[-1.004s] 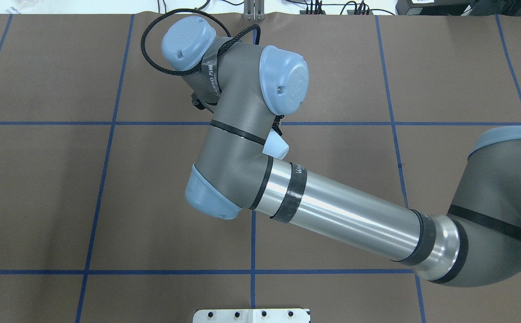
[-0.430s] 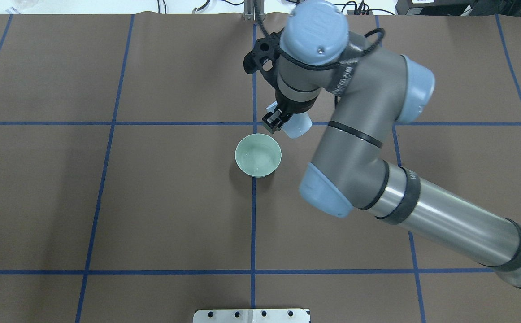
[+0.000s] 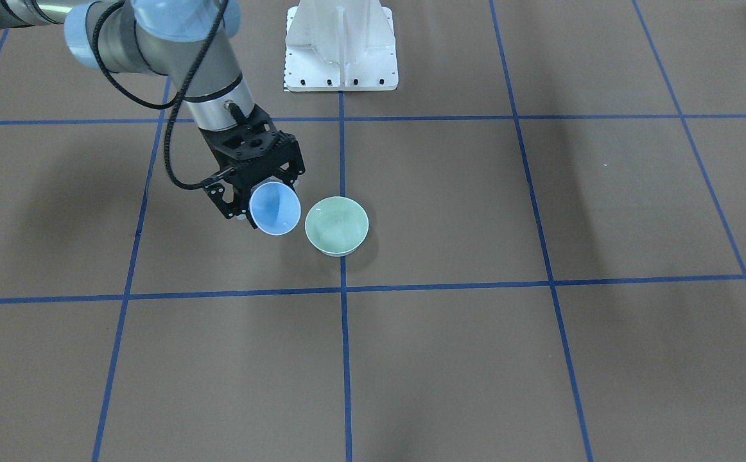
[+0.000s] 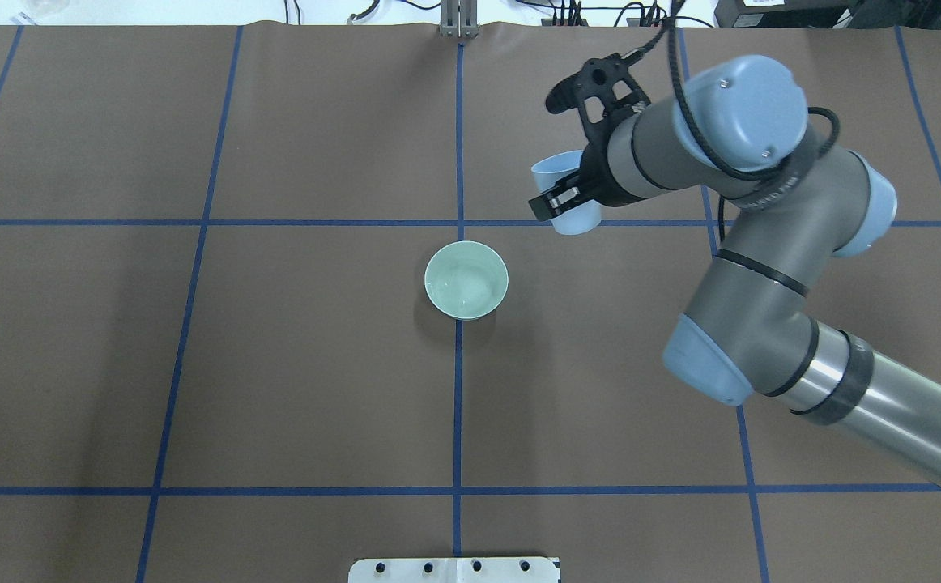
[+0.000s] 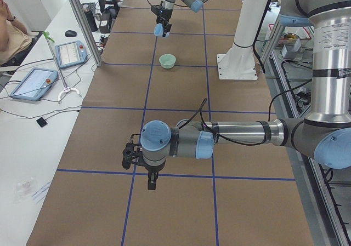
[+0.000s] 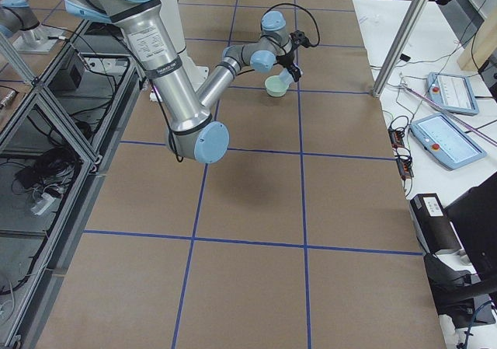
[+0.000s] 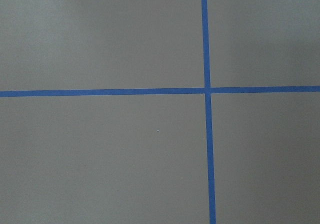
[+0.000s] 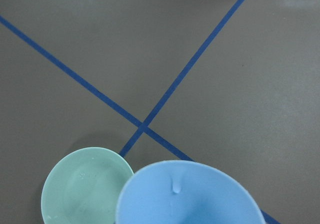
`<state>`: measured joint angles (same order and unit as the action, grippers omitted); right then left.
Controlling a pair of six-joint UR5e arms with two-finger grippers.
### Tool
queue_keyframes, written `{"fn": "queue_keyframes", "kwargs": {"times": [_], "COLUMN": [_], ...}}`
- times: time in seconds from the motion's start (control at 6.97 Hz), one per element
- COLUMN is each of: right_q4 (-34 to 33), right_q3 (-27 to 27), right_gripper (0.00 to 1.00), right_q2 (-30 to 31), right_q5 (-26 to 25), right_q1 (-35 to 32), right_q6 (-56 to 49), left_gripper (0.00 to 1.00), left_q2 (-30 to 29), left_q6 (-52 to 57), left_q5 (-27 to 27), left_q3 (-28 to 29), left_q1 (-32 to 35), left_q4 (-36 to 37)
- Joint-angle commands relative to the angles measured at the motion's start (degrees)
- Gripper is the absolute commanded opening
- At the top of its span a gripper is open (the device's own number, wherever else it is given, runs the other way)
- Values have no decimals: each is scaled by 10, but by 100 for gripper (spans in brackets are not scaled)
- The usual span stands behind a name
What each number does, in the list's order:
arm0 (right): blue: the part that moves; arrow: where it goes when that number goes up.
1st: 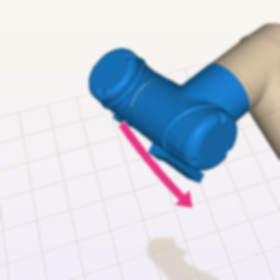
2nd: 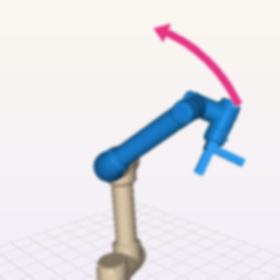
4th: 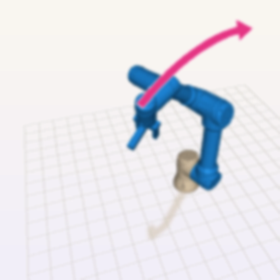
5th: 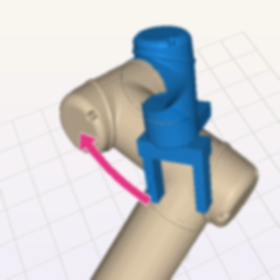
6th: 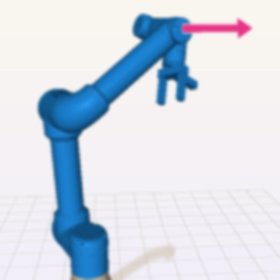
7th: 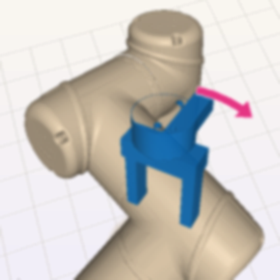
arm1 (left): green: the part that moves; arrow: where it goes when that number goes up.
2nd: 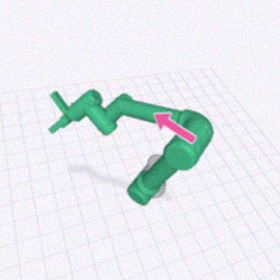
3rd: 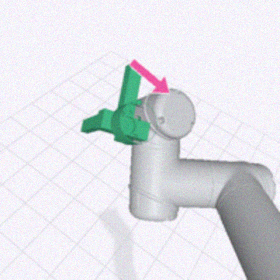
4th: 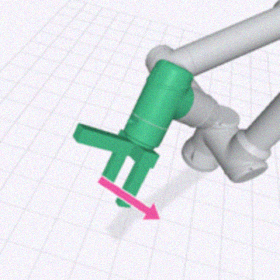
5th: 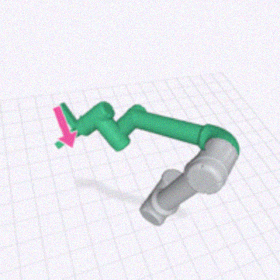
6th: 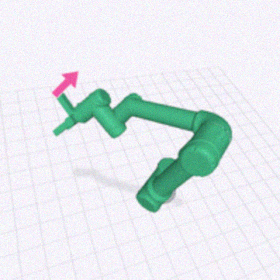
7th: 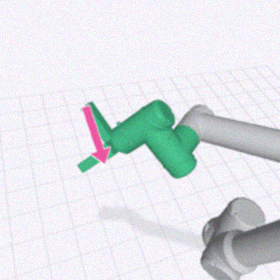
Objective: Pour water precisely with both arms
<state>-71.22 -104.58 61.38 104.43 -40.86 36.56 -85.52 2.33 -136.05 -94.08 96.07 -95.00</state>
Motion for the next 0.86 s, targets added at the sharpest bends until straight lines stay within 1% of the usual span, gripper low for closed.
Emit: {"fn": "queue_keyframes", "kwargs": {"times": [0.0, 0.14, 0.43, 0.57, 0.72], "right_q4": [132, 180, 311, 346, 347], "right_q3": [-40, -51, -50, -48, -45], "right_gripper": [0, 0, 0, 0, 0], "right_q2": [130, 189, 315, 355, 363], "right_q5": [-85, -145, -220, -263, -311], "right_q1": [-8, -8, -4, -2, 10], "right_q6": [43, 92, 106, 142, 183], "left_gripper": [100, 100, 100, 100, 100], "left_q2": [0, 0, 2, 2, 2], "left_q6": [0, 0, 1, 2, 2], "left_q5": [0, 0, 0, 0, 0], "left_q3": [-1, -1, -1, -1, -1], "left_q1": [0, 0, 0, 0, 0], "left_q4": [0, 0, -1, -1, -1]}}
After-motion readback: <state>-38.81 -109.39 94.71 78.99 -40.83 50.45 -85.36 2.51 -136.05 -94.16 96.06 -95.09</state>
